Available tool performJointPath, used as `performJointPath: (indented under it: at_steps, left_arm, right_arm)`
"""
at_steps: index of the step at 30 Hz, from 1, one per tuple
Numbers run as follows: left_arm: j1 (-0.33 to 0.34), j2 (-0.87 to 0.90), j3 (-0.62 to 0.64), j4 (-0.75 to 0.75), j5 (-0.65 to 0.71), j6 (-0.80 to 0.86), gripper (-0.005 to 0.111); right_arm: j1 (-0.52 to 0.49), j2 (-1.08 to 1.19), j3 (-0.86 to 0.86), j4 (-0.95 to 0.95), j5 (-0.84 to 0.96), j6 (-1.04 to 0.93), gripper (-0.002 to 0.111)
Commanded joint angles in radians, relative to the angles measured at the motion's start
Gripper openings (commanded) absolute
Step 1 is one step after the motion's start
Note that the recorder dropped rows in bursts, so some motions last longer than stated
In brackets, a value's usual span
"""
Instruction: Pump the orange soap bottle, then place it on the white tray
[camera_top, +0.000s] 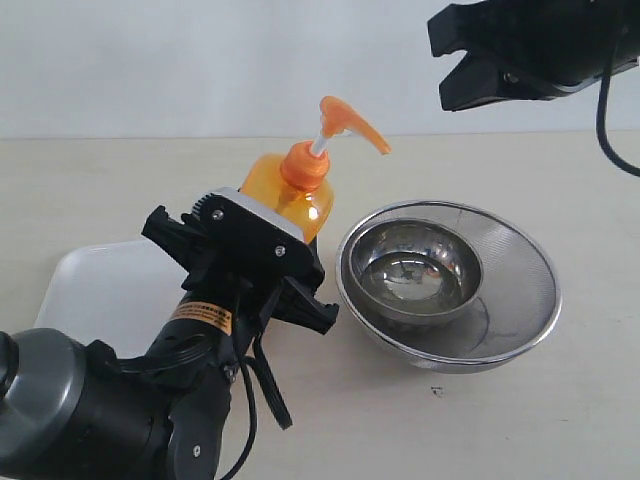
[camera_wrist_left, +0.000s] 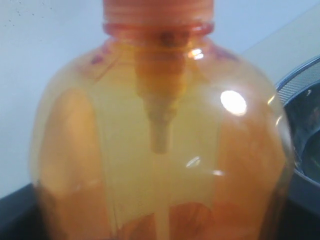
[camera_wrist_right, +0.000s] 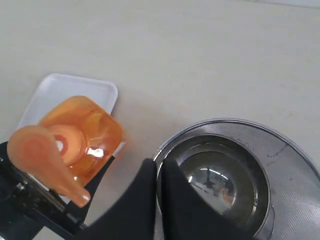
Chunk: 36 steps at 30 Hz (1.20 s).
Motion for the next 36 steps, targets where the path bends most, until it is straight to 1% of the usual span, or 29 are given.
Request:
performJointPath:
  at_steps: [1, 4, 5, 12, 14, 21, 26, 30, 36]
  left_arm:
    - [-0.004, -0.011, 0.005, -0.007, -0.021, 0.017, 0.005]
    - [-0.004, -0.011, 0.005, -0.004, -0.021, 0.017, 0.005]
    - [-0.004, -0.011, 0.005, -0.002, -0.021, 0.019, 0.005]
    - [-0.004, -0.011, -0.014, -0.006, -0.021, 0.039, 0.005]
    - [-0.004, -0.012, -0.028, -0.045, -0.021, 0.043, 0.005]
    - [-0.006, -0.012, -0.028, -0.073, -0.021, 0.043, 0.005]
    - [-0.006, -0.021, -0.028, -0.072, -0.021, 0.047, 0.005]
    - [-0.006, -0.023, -0.028, -0.027, -0.021, 0.047, 0.005]
    - [-0.006, -0.023, -0.058, -0.021, 0.008, 0.047, 0.005]
  right_arm:
    - [-0.002, -0.01, -0.006, 0.043, 0.021, -0.038, 0.0]
    - [-0.002, -0.01, -0.006, 0.111, 0.039, -0.097, 0.0]
    - [-0.002, -0.01, -0.009, 0.163, 0.046, -0.135, 0.0]
    - [-0.002, -0.01, -0.048, 0.169, 0.069, -0.142, 0.0]
    - [-0.002, -0.01, -0.048, 0.167, 0.064, -0.142, 0.0]
    - [-0.002, -0.01, -0.048, 0.167, 0.049, -0.153, 0.0]
    - [-0.002, -0.01, -0.048, 0.174, 0.047, -0.174, 0.0]
    - [-0.002, -0.01, -0.048, 0.275, 0.065, -0.254, 0.0]
    - [-0.002, -0.006, -0.048, 0.292, 0.091, -0.277, 0.0]
